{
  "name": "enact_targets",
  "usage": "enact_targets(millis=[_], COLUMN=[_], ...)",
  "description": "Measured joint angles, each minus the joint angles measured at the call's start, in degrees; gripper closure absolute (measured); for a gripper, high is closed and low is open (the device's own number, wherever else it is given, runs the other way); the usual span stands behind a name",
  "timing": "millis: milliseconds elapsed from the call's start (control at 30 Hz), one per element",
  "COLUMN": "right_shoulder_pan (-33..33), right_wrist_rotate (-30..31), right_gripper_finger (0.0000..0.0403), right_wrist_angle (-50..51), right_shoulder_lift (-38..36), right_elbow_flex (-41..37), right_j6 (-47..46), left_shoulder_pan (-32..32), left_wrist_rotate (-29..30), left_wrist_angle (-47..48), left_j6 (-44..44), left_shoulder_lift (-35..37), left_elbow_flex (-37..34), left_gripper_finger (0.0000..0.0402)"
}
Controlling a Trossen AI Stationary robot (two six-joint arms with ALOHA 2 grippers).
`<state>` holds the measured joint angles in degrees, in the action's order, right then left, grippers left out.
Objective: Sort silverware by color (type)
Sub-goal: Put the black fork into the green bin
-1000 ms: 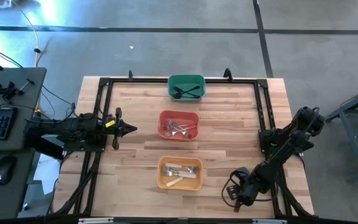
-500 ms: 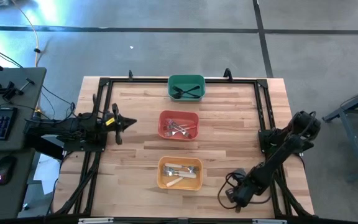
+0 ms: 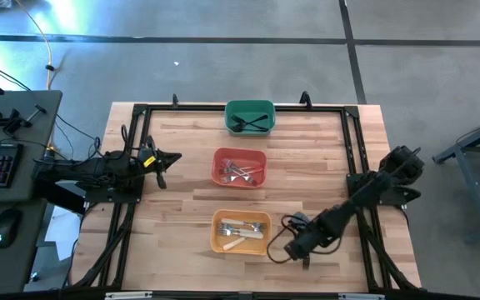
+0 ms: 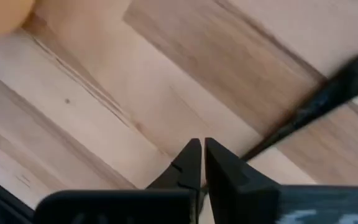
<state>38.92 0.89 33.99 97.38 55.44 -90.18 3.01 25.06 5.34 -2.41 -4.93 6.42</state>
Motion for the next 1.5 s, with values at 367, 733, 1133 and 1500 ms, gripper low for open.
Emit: enact_targets(millis=[367,733,1133,1500], right_shoulder_pan=[-1.2,1.9,0.9,1.0], right_wrist_rotate=[-9.8,-4.7,-5.4,-1.7], right_gripper_finger=[0.0317,0.0279,0.0318,0.0399], right_wrist_angle=[-1.1,-0.2,0.7,3.7], right_shoulder_lift=[-0.1,2.3,3.9,4.0], right_elbow_flex=[0.0,0.0,0.2,0.2], right_j6=[0.5,-7.7,-0.9,12.7], left_shoulder_pan=[0.0,0.0,0.0,0.0], left_wrist_rotate=[0.0,0.0,0.0,0.0], left_wrist_angle=[0.0,0.0,0.0,0.0], left_j6=[2.2,2.2,2.2,2.2], left_shoulder_lift=[-0.1,-0.1,-0.2,-0.2], left_elbow_flex=[0.0,0.0,0.0,0.0], left_gripper_finger=[0.0397,0.0397,0.0397,0.0397])
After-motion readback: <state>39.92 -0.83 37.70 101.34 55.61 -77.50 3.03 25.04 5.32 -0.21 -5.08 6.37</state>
